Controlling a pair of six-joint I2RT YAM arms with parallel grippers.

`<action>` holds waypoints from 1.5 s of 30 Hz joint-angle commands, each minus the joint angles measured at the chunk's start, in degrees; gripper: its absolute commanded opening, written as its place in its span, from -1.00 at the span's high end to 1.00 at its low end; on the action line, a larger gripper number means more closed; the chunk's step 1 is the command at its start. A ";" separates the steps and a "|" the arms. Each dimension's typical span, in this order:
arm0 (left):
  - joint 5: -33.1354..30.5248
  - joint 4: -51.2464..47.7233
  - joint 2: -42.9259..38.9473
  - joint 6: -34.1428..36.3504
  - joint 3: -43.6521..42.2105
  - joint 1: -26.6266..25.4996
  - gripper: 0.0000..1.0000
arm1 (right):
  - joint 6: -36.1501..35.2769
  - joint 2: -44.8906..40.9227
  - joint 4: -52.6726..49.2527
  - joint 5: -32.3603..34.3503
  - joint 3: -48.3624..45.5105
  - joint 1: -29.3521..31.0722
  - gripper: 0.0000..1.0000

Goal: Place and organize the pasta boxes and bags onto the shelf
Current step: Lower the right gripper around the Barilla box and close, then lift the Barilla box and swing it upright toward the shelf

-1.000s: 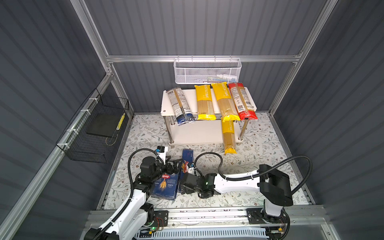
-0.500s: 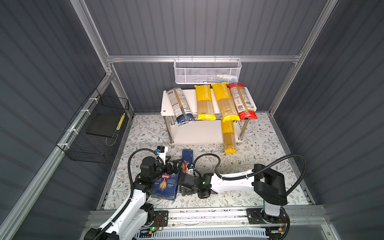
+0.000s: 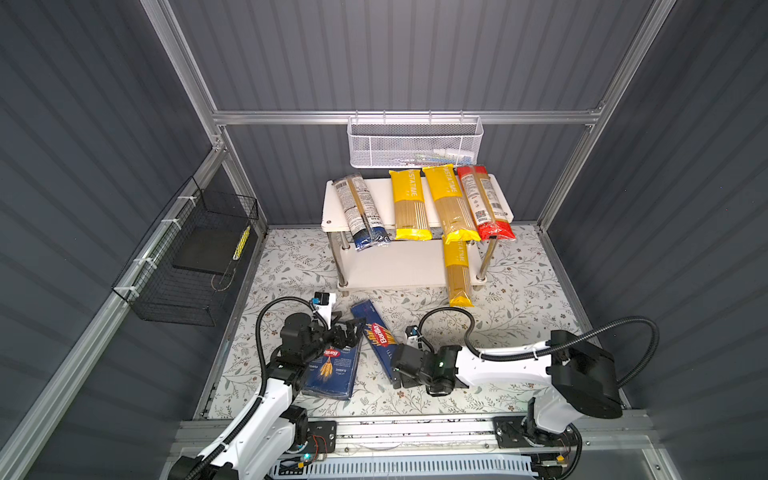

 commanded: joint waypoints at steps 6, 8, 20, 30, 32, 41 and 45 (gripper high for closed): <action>0.47 0.42 0.75 0.87 -0.15 -0.39 -0.99 | -8.81 -8.74 -6.75 6.49 -0.03 2.32 -0.98; 0.33 0.33 0.56 0.87 -0.16 -0.40 -0.99 | -13.43 -9.06 -3.04 4.13 -0.49 2.32 -0.98; -0.20 -0.11 0.18 0.86 -0.15 -0.39 -0.99 | -21.01 4.40 -5.09 4.75 11.14 2.24 -0.98; -0.24 -0.11 0.22 0.85 -0.18 -0.40 -0.99 | -22.85 11.02 -5.86 2.57 13.19 -0.32 -0.98; -0.09 -0.10 0.24 0.84 -0.16 -0.40 -0.99 | -22.85 11.83 -6.01 1.83 13.50 -0.77 -0.98; -0.25 -0.06 0.04 0.88 -0.39 -0.40 -0.99 | -22.77 15.31 -2.60 -1.93 13.60 -1.59 -0.98; -0.05 0.16 0.33 0.80 -0.41 -0.35 -0.99 | -21.75 15.90 -2.67 -3.71 13.34 -2.21 -0.98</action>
